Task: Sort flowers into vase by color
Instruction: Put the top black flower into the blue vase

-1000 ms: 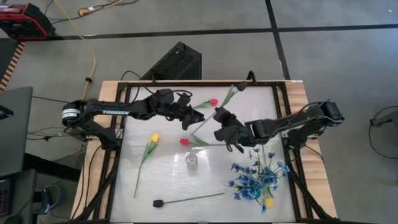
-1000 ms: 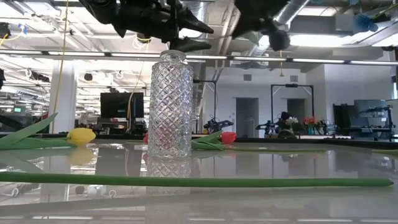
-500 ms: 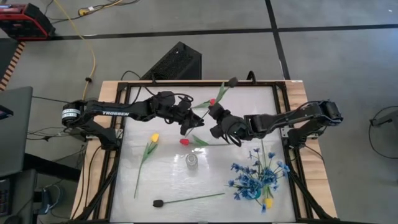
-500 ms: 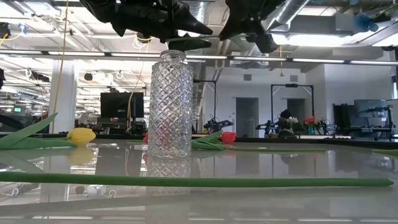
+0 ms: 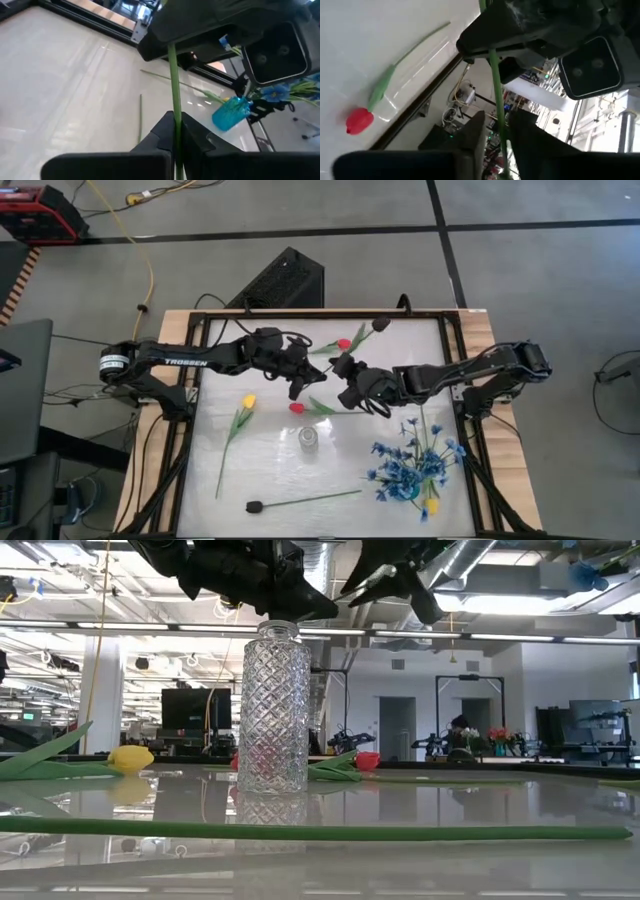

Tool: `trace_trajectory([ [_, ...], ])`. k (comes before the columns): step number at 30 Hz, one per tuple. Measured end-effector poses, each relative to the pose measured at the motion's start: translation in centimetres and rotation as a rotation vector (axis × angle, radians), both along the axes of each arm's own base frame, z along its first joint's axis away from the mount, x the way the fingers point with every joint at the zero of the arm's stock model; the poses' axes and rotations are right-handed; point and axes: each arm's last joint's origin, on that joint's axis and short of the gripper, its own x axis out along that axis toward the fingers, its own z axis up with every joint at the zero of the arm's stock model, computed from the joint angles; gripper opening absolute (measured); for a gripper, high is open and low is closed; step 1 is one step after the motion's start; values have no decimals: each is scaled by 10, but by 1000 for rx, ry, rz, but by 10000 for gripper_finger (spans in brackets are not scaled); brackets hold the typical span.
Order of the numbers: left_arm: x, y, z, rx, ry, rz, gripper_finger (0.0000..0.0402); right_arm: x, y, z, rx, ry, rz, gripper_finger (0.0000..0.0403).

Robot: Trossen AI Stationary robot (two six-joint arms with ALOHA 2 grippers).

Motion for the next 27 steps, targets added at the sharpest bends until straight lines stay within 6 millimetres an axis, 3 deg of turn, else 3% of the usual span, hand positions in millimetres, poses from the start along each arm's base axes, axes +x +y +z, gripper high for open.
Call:
trace_trajectory([
  [5, -1, 8, 0, 39, 0, 73, 0, 0, 0, 1, 16, -23, -7, 179],
  [10, -6, 24, 2, 89, 1, 160, 0, -3, -1, -1, 211, -154, -98, 238],
  [13, -10, 30, 11, 156, -42, 226, 0, -13, -11, 5, 333, -223, -171, 253],
  [18, -9, 32, 20, 240, -119, 291, 0, -34, -39, 27, 638, -389, -199, 254],
  [22, -5, 24, 27, 347, -211, 354, 0, -52, -74, 45, 1002, -507, -131, 255],
  [27, -6, 9, 31, 437, -398, 321, 0, -64, -117, 51, 1358, -555, -47, 255],
])
